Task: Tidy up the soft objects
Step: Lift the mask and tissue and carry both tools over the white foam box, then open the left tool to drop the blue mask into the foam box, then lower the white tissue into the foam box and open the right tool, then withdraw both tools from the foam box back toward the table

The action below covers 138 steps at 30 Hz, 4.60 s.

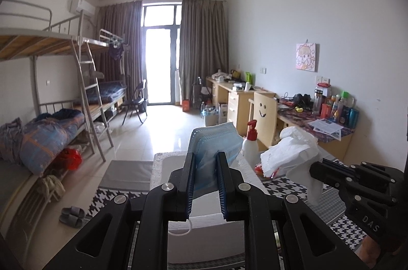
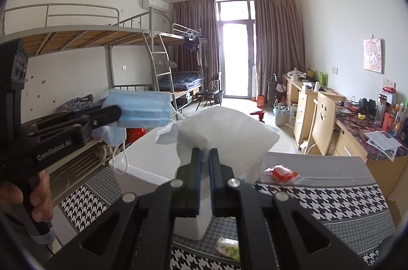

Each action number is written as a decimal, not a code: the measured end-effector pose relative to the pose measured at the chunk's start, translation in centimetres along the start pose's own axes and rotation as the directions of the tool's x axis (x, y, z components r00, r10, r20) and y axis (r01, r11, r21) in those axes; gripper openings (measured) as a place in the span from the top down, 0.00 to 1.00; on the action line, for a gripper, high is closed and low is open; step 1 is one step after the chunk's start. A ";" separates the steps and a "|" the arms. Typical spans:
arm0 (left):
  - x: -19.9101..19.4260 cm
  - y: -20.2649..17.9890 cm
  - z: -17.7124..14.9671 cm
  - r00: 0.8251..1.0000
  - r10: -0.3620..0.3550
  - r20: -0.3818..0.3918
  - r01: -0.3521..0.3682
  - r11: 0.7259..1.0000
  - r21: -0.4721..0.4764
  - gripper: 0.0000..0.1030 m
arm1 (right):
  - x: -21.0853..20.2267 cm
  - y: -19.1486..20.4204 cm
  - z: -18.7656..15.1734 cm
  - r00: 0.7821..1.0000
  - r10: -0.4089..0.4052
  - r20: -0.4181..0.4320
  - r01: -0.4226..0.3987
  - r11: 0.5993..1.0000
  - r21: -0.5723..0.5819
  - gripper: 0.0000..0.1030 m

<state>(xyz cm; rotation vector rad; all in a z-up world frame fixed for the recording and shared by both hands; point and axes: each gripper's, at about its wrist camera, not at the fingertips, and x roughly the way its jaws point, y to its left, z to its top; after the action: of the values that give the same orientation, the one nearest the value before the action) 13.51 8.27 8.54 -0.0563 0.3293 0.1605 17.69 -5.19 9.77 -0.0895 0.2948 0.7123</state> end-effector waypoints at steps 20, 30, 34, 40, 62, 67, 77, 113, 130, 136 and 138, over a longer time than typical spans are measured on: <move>4.2 1.2 -1.3 0.995 -0.026 -0.096 0.024 0.999 -0.021 0.83 | 2.6 0.6 0.5 0.999 -0.004 -0.053 0.003 1.000 -0.018 0.92; 4.7 1.6 -1.6 0.993 -0.018 -0.118 0.015 1.000 -0.027 0.35 | 3.2 0.3 0.7 0.998 -0.018 -0.064 0.017 1.000 -0.012 0.92; 3.7 2.1 -1.3 0.997 0.005 -0.076 -0.009 0.999 -0.054 0.10 | 3.3 0.2 0.8 0.998 -0.022 -0.065 0.022 1.000 -0.010 0.92; 2.2 2.9 -1.0 0.998 0.054 -0.020 -0.055 0.997 -0.060 0.01 | 3.4 0.3 0.9 0.998 -0.017 -0.065 0.016 1.000 -0.014 0.92; -0.1 6.5 -2.0 0.985 0.172 0.022 -0.171 0.983 -0.071 0.01 | 6.6 2.2 1.6 0.992 0.056 -0.116 -0.061 0.997 -0.044 0.92; -0.6 7.7 -2.3 0.980 0.196 0.026 -0.194 0.978 -0.078 0.01 | 7.2 2.6 1.5 0.989 0.073 -0.131 -0.080 0.996 -0.045 0.92; -1.3 9.2 -2.9 0.973 0.230 0.032 -0.224 0.967 -0.120 0.01 | 8.7 3.6 1.4 0.982 0.089 -0.168 -0.098 0.994 -0.048 0.92; -3.0 8.4 -3.8 0.978 0.203 0.040 -0.196 0.972 -0.130 0.01 | 6.3 3.3 1.5 0.987 0.089 -0.135 -0.092 0.996 -0.021 0.17; -5.0 6.2 -3.6 0.982 0.175 0.073 -0.167 0.981 -0.103 0.01 | 2.9 2.0 0.8 0.995 0.068 -0.070 -0.071 0.997 -0.030 0.09; -5.4 5.5 -4.1 0.985 0.153 0.074 -0.146 0.984 -0.098 0.01 | 1.9 1.5 0.2 0.996 0.064 -0.055 -0.065 0.998 -0.023 0.09; -5.5 5.3 -4.3 0.987 0.142 0.075 -0.135 0.986 -0.097 0.01 | 1.6 1.3 -0.1 0.997 0.057 -0.051 -0.059 0.998 -0.022 0.09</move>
<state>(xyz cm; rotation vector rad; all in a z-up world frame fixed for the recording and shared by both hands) 6.17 12.31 6.14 -0.1172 0.2441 0.3152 17.94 -3.19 9.22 -0.1217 0.3383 0.7720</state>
